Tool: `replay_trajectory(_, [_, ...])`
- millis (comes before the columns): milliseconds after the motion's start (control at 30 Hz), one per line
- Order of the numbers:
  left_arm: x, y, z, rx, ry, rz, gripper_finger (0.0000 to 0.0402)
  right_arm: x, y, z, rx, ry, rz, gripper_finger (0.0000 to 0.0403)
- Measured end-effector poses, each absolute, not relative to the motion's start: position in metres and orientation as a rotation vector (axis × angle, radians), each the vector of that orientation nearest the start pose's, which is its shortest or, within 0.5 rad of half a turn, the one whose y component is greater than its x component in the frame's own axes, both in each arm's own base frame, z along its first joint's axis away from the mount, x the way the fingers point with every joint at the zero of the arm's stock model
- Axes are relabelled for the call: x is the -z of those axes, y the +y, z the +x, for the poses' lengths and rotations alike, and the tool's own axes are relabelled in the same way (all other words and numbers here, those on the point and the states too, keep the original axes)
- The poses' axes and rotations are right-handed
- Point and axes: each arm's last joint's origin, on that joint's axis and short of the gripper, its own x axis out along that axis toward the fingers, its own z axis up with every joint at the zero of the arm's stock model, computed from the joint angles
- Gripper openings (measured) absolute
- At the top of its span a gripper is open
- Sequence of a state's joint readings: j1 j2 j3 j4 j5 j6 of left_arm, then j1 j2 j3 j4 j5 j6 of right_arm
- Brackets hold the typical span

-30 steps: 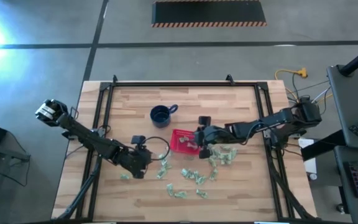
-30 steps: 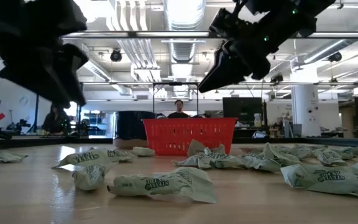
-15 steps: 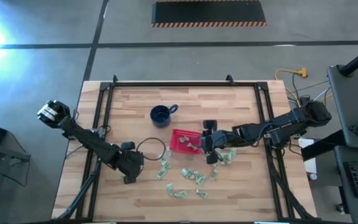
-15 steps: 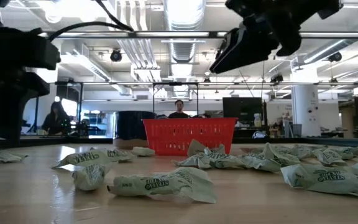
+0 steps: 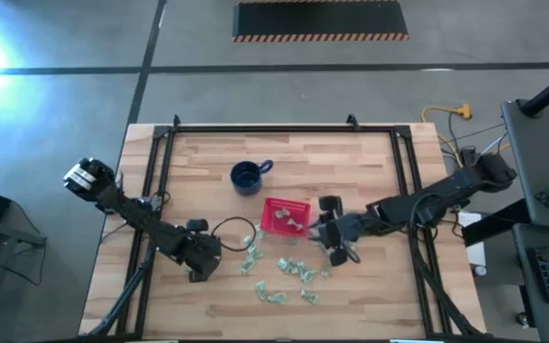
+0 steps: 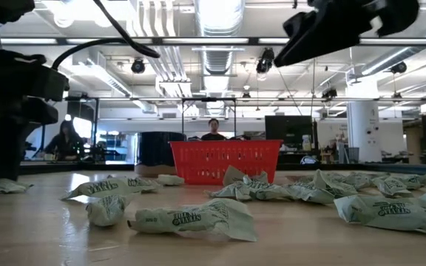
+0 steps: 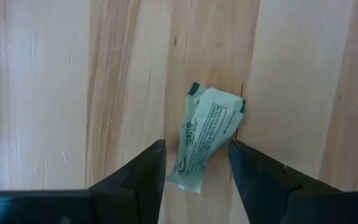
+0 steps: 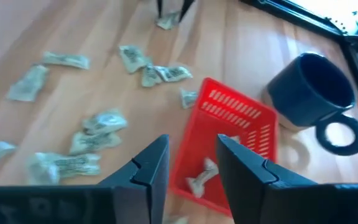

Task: Pick and place Stevia / Truvia into bins
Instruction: Put the white stevia packet into the red basket

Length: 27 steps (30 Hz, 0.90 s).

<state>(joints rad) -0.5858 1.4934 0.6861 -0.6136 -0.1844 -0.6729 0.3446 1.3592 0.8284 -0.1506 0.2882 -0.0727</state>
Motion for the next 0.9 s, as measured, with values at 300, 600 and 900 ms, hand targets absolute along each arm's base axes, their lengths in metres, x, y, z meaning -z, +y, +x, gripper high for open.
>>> replay_trajectory(300, [-0.141,-0.122,0.193,-0.071,1.310,-0.008,0.0012,-0.234,0.113,0.229,-0.109,0.776,-0.111,0.0102])
replay_trajectory(600, [-0.168,-0.122,0.213,-0.124,1.018,0.252,0.0002,-0.227,0.141,0.197,-0.078,0.913,0.089,0.0083])
replay_trajectory(900, [-0.206,-0.119,0.258,-0.114,0.647,0.483,0.0001,-0.197,0.143,0.187,0.136,1.047,0.119,0.0068])
